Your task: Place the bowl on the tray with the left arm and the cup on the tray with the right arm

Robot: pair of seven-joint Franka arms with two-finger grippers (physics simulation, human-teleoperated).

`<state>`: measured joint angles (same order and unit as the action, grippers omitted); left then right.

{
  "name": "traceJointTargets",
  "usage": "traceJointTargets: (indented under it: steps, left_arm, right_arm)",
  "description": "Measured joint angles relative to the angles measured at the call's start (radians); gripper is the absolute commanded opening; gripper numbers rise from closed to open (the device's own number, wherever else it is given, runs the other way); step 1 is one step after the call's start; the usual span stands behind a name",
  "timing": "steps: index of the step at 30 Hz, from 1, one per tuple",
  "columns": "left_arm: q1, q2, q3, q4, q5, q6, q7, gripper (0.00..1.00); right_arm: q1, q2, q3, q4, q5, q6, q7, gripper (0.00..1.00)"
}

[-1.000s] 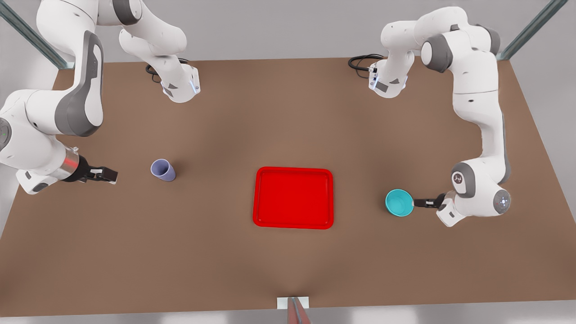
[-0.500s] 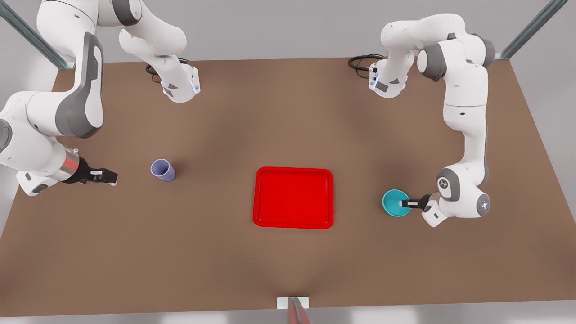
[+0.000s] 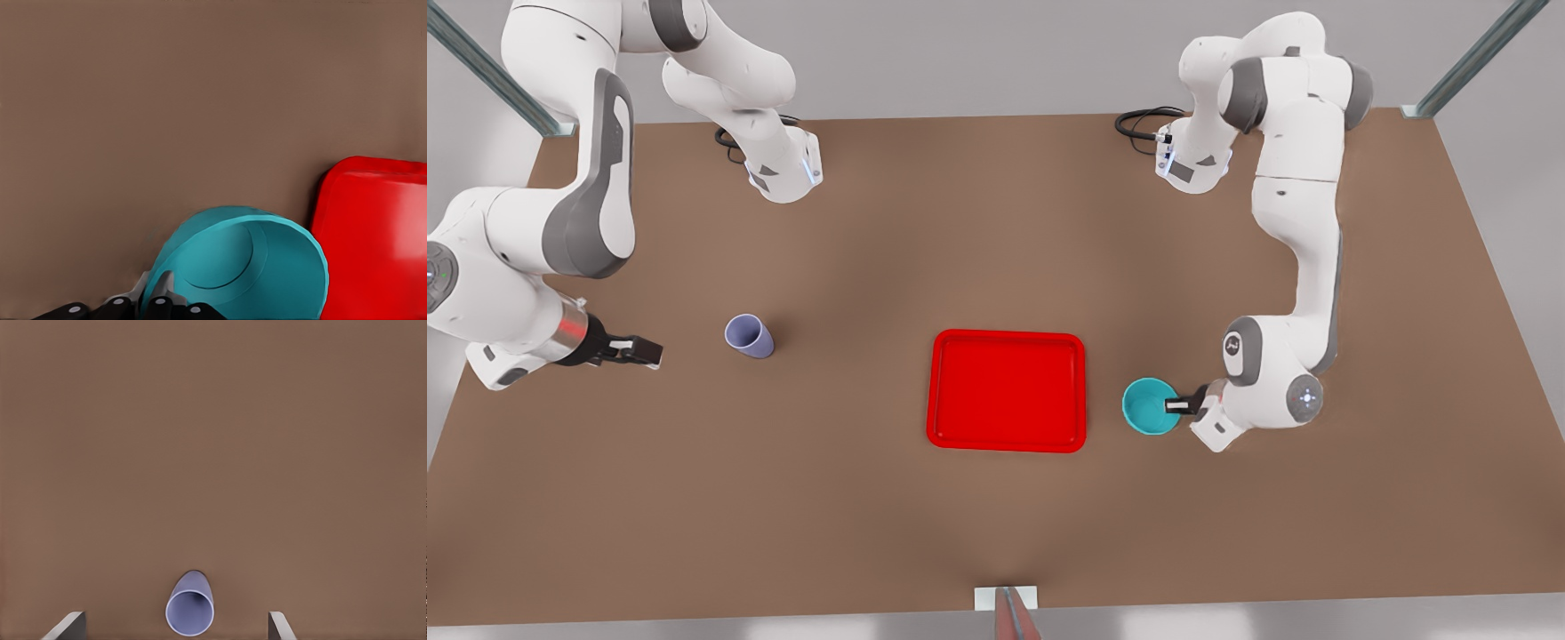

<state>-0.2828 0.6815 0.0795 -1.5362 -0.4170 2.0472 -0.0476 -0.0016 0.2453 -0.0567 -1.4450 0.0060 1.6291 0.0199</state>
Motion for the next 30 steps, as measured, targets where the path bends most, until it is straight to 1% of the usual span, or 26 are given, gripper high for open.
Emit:
traceJointTargets:
  steps: [2,4,5,8,9,10,15,17,18,19,20,22,24,25,26,27,29,30]
  left_arm:
    - [-0.093,0.081,0.000,0.091,-0.003,0.017,-0.135,0.21]
    - [-0.153,0.090,-0.001,0.111,-0.006,0.050,-0.240,0.21]
    - [-0.167,0.102,-0.006,0.134,-0.009,0.052,-0.286,0.21]
    - [-0.171,0.109,-0.024,0.137,-0.015,0.055,-0.326,0.21]
    - [-0.171,0.116,-0.024,0.137,-0.019,0.055,-0.316,0.54]
    - [-0.171,0.119,-0.031,0.136,-0.038,0.080,-0.313,1.00]
    - [-0.176,0.124,-0.037,0.136,-0.123,0.090,-0.320,1.00]
    - [-0.139,0.112,-0.030,0.148,-0.125,0.072,-0.300,1.00]
    - [-0.114,0.070,-0.025,0.164,-0.105,0.043,-0.301,1.00]
    - [-0.093,0.011,-0.018,0.166,-0.070,-0.041,-0.301,1.00]
    - [-0.090,-0.045,0.021,0.168,-0.021,-0.146,-0.299,1.00]
    - [-0.092,-0.120,0.031,0.181,0.100,-0.302,-0.249,1.00]
    - [-0.086,-0.226,0.109,0.192,0.193,-0.523,-0.051,1.00]
    - [-0.092,-0.261,0.138,0.221,0.225,-0.629,-0.038,1.00]
    - [-0.089,-0.287,0.144,0.233,0.250,-0.688,-0.032,1.00]
    - [-0.091,-0.335,0.138,0.209,0.276,-0.706,-0.026,1.00]
    - [-0.062,-0.481,0.134,0.068,0.317,-0.694,0.016,1.00]
    - [-0.067,-0.492,0.135,0.058,0.334,-0.702,0.016,1.00]
  right_arm:
    - [0.000,0.000,0.000,-0.002,-0.001,0.005,0.000,1.00]
    - [0.000,0.000,0.000,-0.003,-0.001,0.006,0.000,1.00]
    - [0.001,0.000,0.000,-0.003,-0.001,0.006,0.000,1.00]
    - [0.000,-0.001,0.000,-0.003,-0.001,0.009,-0.001,1.00]
    - [0.000,-0.001,0.000,-0.003,-0.001,0.009,-0.002,1.00]
    - [0.000,-0.001,0.000,-0.003,-0.001,0.009,-0.002,1.00]
    - [0.000,-0.001,0.000,-0.003,-0.001,0.009,-0.003,1.00]
    - [0.000,-0.001,0.000,-0.003,-0.001,0.009,-0.003,1.00]
    - [0.000,-0.001,0.000,-0.003,-0.001,0.009,-0.003,1.00]
    - [0.000,-0.001,0.000,-0.003,-0.001,0.006,-0.003,1.00]
    - [0.000,-0.003,-0.001,-0.003,-0.001,0.005,-0.010,1.00]
    - [0.000,-0.003,-0.002,-0.003,-0.001,0.003,-0.017,1.00]
    - [0.000,-0.003,-0.002,-0.002,-0.001,0.003,-0.017,1.00]
    - [0.000,-0.004,-0.002,-0.002,0.000,0.003,-0.017,1.00]
    - [0.000,-0.003,-0.002,0.000,0.001,0.006,-0.017,1.00]
    - [0.000,-0.003,-0.002,0.000,0.003,0.009,-0.017,1.00]
    - [0.000,0.000,-0.002,0.003,0.005,0.012,-0.016,1.00]
    - [0.000,0.002,-0.002,0.002,0.005,0.015,-0.016,1.00]
